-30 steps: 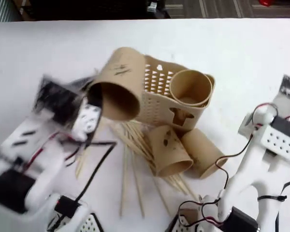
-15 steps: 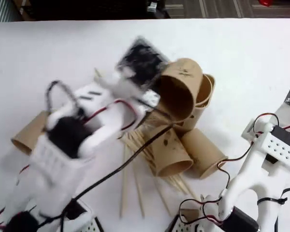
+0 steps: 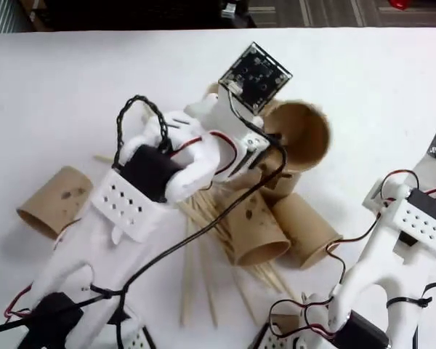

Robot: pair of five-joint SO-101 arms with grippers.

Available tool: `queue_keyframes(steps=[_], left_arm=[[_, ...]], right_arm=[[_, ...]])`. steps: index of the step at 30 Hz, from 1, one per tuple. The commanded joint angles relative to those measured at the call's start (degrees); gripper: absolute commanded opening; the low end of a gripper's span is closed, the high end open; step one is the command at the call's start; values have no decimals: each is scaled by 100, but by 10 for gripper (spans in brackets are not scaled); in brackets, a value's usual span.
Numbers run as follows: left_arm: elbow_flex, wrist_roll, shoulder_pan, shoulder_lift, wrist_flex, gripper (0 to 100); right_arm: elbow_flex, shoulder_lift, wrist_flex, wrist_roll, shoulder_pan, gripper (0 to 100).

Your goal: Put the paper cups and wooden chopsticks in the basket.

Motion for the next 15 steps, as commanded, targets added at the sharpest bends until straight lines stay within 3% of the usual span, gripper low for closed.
queue_keyframes(steps=[1, 15], left_arm=[[-211, 149, -453, 13, -862, 248], [-229, 387, -1033, 558, -1697, 248]], right_arm=[[-44, -180, -66, 0, 40, 57], [-44, -180, -66, 0, -22, 57]])
